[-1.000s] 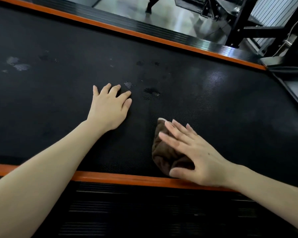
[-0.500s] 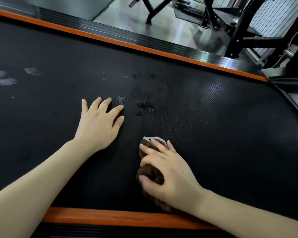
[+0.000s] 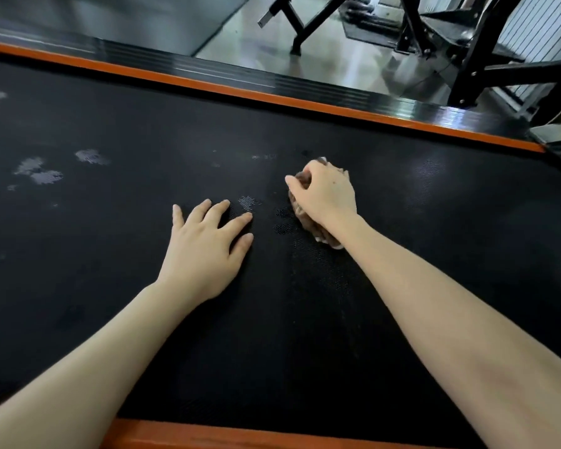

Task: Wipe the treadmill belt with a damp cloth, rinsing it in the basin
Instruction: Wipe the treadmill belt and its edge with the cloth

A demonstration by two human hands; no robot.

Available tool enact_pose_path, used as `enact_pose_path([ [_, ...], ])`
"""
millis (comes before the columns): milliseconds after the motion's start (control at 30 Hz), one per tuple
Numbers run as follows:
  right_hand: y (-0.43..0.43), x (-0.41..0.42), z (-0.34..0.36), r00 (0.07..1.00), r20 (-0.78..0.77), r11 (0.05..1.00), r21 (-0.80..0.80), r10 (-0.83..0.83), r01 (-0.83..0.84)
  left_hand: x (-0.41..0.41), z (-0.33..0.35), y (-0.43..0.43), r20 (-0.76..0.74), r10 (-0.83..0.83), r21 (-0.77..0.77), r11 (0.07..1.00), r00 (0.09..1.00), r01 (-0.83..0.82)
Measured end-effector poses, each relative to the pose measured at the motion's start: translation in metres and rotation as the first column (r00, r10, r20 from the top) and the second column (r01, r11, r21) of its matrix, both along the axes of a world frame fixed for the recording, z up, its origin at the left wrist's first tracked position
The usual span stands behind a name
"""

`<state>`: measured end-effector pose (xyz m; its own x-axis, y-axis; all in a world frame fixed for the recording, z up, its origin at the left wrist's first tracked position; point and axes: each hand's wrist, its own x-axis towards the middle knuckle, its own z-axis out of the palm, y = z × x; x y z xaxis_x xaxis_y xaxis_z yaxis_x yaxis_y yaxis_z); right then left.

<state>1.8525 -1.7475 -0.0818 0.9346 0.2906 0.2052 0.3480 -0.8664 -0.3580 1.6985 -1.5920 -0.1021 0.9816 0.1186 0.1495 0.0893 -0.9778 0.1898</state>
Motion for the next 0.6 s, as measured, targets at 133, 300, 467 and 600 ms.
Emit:
enact_pose_path([
  [133,-0.025,-0.057,-0.003,0.970,-0.062,0.951,-0.195,0.234,-0.242,0.001,-0.003,-0.002,0.005,-0.013,0.030,0.999,1.000,0.013],
  [300,-0.047,-0.091,-0.006,0.880,-0.066,0.872,-0.120,0.471,-0.475,0.001,-0.007,-0.002,-0.005,-0.016,0.038,0.999,1.000,0.016],
  [467,-0.015,-0.001,-0.007,0.978,-0.042,0.972,-0.106,0.206,-0.209,0.001,-0.006,-0.002,0.003,-0.015,0.013,1.000,1.000,0.015],
  [600,-0.004,0.052,-0.011,0.998,-0.033,0.992,-0.113,0.044,-0.048,0.021,0.008,0.004,0.070,0.036,-0.011,0.999,0.997,-0.035],
])
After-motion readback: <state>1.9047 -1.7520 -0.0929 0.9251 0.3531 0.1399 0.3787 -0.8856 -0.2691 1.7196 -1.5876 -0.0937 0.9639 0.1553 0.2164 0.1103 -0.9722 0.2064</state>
